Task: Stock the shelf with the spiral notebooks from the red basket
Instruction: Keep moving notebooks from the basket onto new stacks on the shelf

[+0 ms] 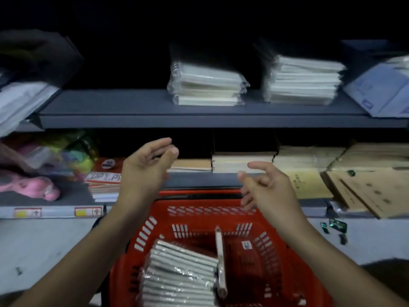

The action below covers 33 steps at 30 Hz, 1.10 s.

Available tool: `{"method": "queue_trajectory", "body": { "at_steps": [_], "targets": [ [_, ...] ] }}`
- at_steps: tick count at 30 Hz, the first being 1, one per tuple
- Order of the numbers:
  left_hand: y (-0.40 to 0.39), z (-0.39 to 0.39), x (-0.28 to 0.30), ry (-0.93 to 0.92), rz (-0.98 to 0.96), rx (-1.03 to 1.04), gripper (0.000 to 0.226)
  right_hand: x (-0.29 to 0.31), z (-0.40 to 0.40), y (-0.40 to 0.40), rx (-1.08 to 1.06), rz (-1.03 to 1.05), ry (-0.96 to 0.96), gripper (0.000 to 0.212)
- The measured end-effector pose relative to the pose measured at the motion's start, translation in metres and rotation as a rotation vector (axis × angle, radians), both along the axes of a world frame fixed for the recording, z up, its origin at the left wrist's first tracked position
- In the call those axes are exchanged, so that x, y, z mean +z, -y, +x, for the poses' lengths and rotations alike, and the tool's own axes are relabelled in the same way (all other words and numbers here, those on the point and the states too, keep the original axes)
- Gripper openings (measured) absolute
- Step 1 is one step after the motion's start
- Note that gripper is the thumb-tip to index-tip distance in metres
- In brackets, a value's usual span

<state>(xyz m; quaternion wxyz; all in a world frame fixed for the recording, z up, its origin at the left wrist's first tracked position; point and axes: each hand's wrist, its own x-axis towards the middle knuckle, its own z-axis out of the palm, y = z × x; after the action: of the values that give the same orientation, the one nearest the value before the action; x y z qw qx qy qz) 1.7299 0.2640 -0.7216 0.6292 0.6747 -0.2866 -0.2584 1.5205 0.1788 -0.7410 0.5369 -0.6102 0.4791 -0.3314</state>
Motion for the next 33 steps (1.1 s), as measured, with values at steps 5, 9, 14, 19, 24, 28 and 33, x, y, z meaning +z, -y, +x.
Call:
{"method": "queue_trajectory", "body": {
  "at_steps": [5, 9, 14, 19, 24, 28, 33],
  "targets": [
    [-0.044, -0.031, -0.050, -0.179, 0.213, -0.120, 0.027, -0.086, -0.011, -0.034, 0.100, 0.167, -0.312, 0.013],
    [-0.050, -0.049, -0.074, -0.407, 0.354, -0.154, 0.025, -0.146, -0.011, -0.043, 0.184, 0.260, -0.575, 0.032],
    [-0.041, -0.056, -0.079, -0.416, 0.369, -0.225, 0.012, -0.192, -0.007, -0.054, 0.183, 0.630, -0.557, 0.052],
    [-0.034, -0.057, -0.087, -0.439, 0.447, -0.195, 0.013, -0.210, 0.013, -0.052, 0.137, 0.549, -0.632, 0.031],
    [-0.041, -0.055, -0.091, -0.467, 0.505, -0.197, 0.013, -0.199, 0.004, -0.036, 0.053, 0.478, -0.760, 0.026],
    [-0.049, -0.056, -0.093, -0.459, 0.502, -0.233, 0.015, -0.154, -0.026, -0.017, -0.055, 0.583, -0.612, 0.020],
    [-0.065, -0.063, -0.103, -0.375, 0.569, -0.297, 0.016, -0.078, -0.068, -0.011, -0.011, 0.617, -0.368, 0.020]
  ]
}}
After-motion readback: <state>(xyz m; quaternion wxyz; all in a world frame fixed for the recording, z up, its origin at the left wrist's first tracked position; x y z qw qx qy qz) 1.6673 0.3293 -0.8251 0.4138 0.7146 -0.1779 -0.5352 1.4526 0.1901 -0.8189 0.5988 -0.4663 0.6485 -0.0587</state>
